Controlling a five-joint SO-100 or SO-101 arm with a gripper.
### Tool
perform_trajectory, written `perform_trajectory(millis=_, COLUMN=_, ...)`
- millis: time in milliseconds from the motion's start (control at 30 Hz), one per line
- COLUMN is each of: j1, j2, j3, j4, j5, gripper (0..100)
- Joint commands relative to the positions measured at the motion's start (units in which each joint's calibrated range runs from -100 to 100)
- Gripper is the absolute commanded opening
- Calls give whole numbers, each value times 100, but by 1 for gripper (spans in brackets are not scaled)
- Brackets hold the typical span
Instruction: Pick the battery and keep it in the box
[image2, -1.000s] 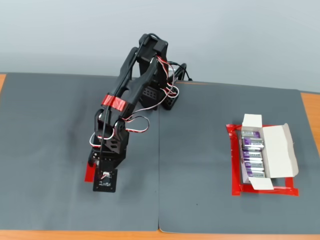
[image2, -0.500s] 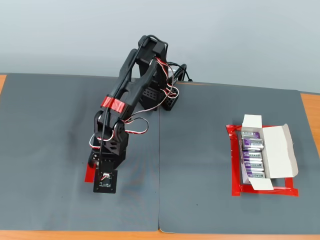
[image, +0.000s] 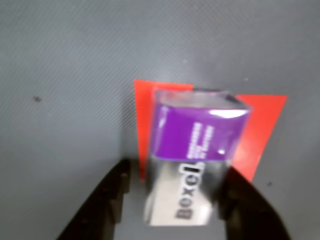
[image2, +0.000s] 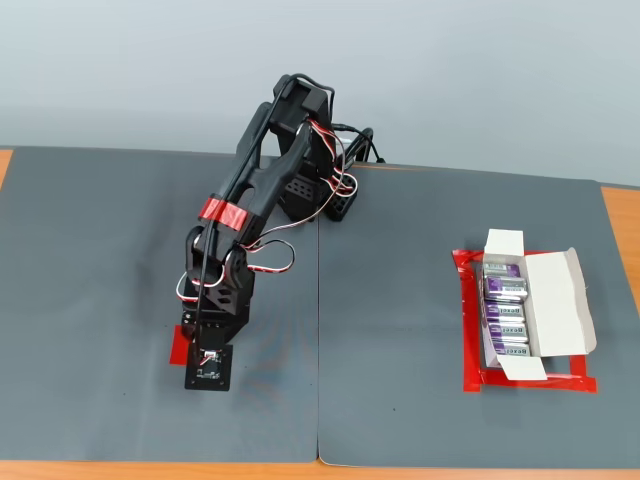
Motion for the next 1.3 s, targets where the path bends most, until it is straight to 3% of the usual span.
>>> perform_trajectory(millis=0, j1=-5, j2=-33, j3=-203, j4=31, j5=22, gripper=14)
perform_trajectory(millis=200, j1=-5, j2=-75, j3=-176, j4=31, j5=22, gripper=3)
perform_trajectory(millis=700, j1=-20, j2=-685, j3=-167, j4=39, j5=-35, gripper=4)
perform_trajectory(millis=1267, j1=-579, j2=-3254, j3=-248, j4=925, j5=-687, gripper=4)
